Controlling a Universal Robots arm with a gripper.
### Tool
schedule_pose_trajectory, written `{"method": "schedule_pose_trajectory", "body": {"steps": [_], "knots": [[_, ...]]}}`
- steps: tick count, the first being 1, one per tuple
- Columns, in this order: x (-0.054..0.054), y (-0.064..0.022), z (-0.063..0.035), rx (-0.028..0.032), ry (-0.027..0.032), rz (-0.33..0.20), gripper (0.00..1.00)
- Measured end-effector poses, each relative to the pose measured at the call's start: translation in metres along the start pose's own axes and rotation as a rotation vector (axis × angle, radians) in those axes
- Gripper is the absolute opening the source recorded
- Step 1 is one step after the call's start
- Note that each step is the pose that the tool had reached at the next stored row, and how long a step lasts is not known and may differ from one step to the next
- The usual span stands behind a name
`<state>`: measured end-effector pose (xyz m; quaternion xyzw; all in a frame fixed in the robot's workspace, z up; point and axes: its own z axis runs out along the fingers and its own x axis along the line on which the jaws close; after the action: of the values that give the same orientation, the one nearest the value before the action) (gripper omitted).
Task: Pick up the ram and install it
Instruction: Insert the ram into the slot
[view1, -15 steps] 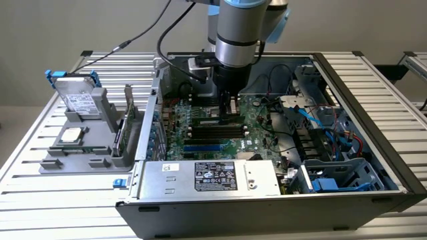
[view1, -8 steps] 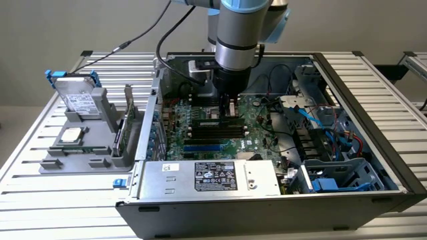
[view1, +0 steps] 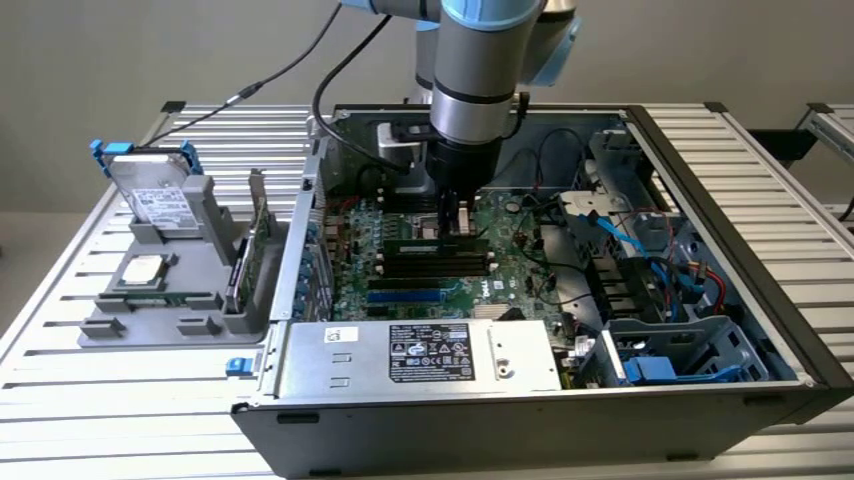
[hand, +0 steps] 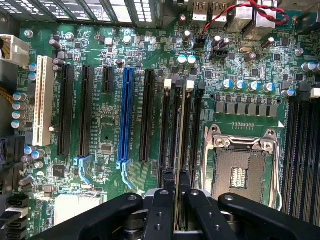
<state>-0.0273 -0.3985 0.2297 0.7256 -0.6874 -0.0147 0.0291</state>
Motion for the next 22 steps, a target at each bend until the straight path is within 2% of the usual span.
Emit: {"method": "schedule_pose_trajectory", "body": {"steps": [5,8,16,20,22], "knots": [[0.0009,0.0000,0.0004,-0.0082,-0.0001,0.000,0.14],[0.0019,-0.0001,0.0003,-0.0107,0.0021,0.000,0.14],[0.0023,-0.0011,0.0002,-0.0113,0.0125,0.001,0.14],[0.0029,-0.0025,0.0002,-0.0114,0.0155,0.001,0.14],[0.0029,-0.0026,0.0007,-0.0117,0.0196,0.001,0.14]]}}
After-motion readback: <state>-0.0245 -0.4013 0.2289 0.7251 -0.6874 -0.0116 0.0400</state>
